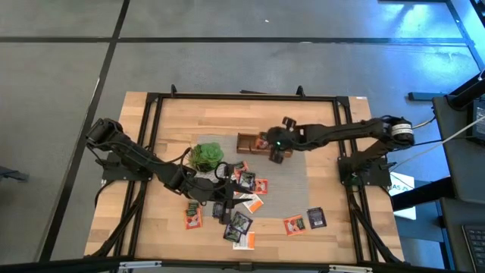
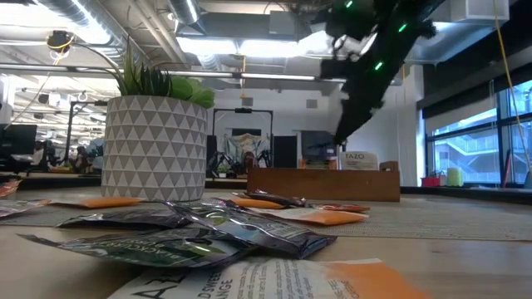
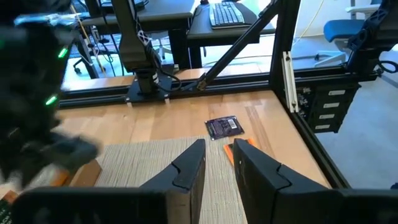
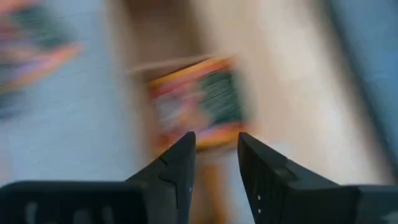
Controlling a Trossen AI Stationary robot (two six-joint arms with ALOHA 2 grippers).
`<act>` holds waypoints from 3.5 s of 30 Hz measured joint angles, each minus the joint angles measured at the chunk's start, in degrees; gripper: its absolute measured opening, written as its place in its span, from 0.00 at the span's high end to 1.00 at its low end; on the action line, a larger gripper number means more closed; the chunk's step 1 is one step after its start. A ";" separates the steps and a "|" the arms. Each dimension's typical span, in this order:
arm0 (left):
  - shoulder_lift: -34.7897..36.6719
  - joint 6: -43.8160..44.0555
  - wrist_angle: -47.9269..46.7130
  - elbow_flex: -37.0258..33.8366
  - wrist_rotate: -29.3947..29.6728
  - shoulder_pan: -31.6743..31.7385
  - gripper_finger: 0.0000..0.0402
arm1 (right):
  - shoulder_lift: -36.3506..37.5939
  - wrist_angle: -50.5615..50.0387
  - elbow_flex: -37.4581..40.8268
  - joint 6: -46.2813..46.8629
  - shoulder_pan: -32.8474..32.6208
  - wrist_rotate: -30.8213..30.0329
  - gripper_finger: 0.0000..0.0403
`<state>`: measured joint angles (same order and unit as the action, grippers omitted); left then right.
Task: Pick & Place Tea
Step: Put the violet tea bag into the left section of the wooden organizer
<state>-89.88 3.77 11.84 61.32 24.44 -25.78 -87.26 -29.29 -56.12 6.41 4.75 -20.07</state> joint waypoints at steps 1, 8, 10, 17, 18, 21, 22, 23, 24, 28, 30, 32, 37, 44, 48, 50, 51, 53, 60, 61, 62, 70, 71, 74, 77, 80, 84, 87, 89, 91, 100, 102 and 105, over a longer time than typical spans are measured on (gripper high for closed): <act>-0.42 0.00 0.43 0.02 -0.01 0.00 0.80 | 1.02 -1.91 0.00 2.86 -1.16 4.27 0.70; -6.45 -3.37 11.47 0.02 -7.77 1.50 0.81 | 6.53 -6.54 4.28 24.54 -17.36 17.07 0.70; -8.81 -5.05 15.80 0.20 -12.62 2.64 0.81 | 7.50 -5.82 5.83 31.88 -23.26 16.89 0.70; -17.92 -4.44 15.39 8.57 -20.51 5.67 0.81 | 9.53 -1.28 7.48 54.18 -43.03 12.36 0.70; -20.02 -5.44 14.16 10.83 -20.67 5.73 0.81 | 9.52 -1.38 7.46 56.73 -45.37 11.79 0.70; -25.95 -7.43 10.45 18.63 -21.11 5.64 0.81 | 9.45 -1.80 7.46 62.53 -51.69 9.69 0.70; -28.07 -7.52 9.57 21.61 -21.13 5.64 0.81 | 9.38 -1.95 7.45 64.26 -53.63 8.93 0.70; -30.00 -7.50 8.68 24.21 -21.21 5.69 0.80 | 9.35 -2.31 7.45 65.96 -55.43 7.81 0.70; -31.69 -7.51 6.90 26.51 -21.15 5.84 0.80 | 9.33 -2.79 7.45 67.25 -57.11 6.53 0.70; -39.62 -6.56 5.76 34.83 -20.98 6.98 0.80 | 9.33 -7.12 7.43 74.91 -63.04 -0.74 0.70; -43.53 -5.54 5.77 38.85 -22.14 7.43 0.80 | 9.33 -9.92 7.43 79.87 -65.43 -2.66 0.70; -46.97 -4.89 5.97 42.30 -23.10 7.78 0.80 | 9.33 -11.81 7.62 82.11 -67.31 -4.12 0.70; -53.24 -4.39 5.66 47.49 -22.48 8.75 0.81 | 7.25 -12.60 7.85 71.63 -70.27 -10.39 0.70; -54.04 -0.01 2.55 47.80 -23.20 10.44 0.80 | 3.16 -14.52 7.88 64.83 -70.33 -11.71 0.70; -54.08 0.13 2.99 47.80 -26.61 10.67 0.81 | 0.33 -18.47 7.89 63.83 -70.14 -11.26 0.70; -54.08 0.11 2.91 47.80 -27.03 10.64 0.81 | -1.00 -19.92 7.89 63.78 -69.83 -9.59 0.70; -54.08 0.11 2.88 47.80 -27.04 10.64 0.80 | -1.60 -20.49 7.91 63.80 -69.68 -8.34 0.70; -54.08 0.07 2.96 47.80 -27.07 10.61 0.80 | -2.80 -20.69 7.91 63.80 -69.08 -5.60 0.70; -54.08 0.00 2.89 47.80 -27.10 10.64 0.80 | -4.68 -18.31 10.65 63.18 -67.09 1.58 0.70; -54.08 0.00 2.88 47.80 -27.10 10.64 0.80 | -4.68 -18.87 10.80 63.15 -66.80 2.19 0.70; -54.08 -0.01 2.90 47.80 -27.10 10.64 0.80 | -4.66 -19.49 10.80 63.13 -66.65 2.16 0.70; -54.08 -0.02 2.86 47.80 -27.11 10.77 0.80 | -4.63 -19.63 9.09 57.69 -64.67 4.43 0.70; -54.08 -0.02 2.84 47.80 -27.12 10.84 0.80 | -4.63 -19.69 9.09 57.72 -64.53 4.53 0.70; -54.08 -0.02 2.85 47.80 -27.10 10.97 0.80 | -4.63 -19.46 9.09 57.76 -64.15 4.80 0.68; -54.08 -0.02 2.52 47.80 -27.10 11.03 0.81 | -4.63 -19.05 9.09 57.77 -64.07 5.19 0.63; -54.08 -0.02 2.46 47.78 -27.10 11.06 0.80 | -4.63 -19.03 9.09 57.77 -64.11 5.33 0.55; -54.08 -0.02 2.46 47.78 -27.10 11.06 0.80 | -4.61 -19.04 9.09 57.77 -64.11 5.19 0.43; -54.08 -0.02 2.45 47.78 -27.10 11.06 0.80 | -4.61 -18.60 9.09 57.77 -64.11 5.20 0.36; -54.08 -0.02 2.45 47.78 -27.10 11.06 0.80 | -4.61 -17.65 9.09 57.87 -64.11 5.20 0.33; -54.08 -0.02 2.45 47.78 -27.10 11.06 0.81 | -4.61 -16.66 9.09 59.33 -64.07 5.24 0.32; -54.08 1.25 2.43 47.78 -27.80 11.06 0.80 | -2.34 -15.52 9.62 59.50 -61.57 9.24 0.38; -54.06 1.49 2.43 47.78 -29.45 11.12 0.80 | -0.10 -15.21 10.51 59.50 -61.53 9.22 0.41; -54.06 1.59 2.43 47.78 -30.85 11.27 0.81 | 4.22 -13.77 12.69 60.88 -61.55 7.14 0.45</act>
<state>-143.94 5.36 14.26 109.10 -6.41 -14.51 -83.04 -43.06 -43.43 67.29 -56.80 -12.93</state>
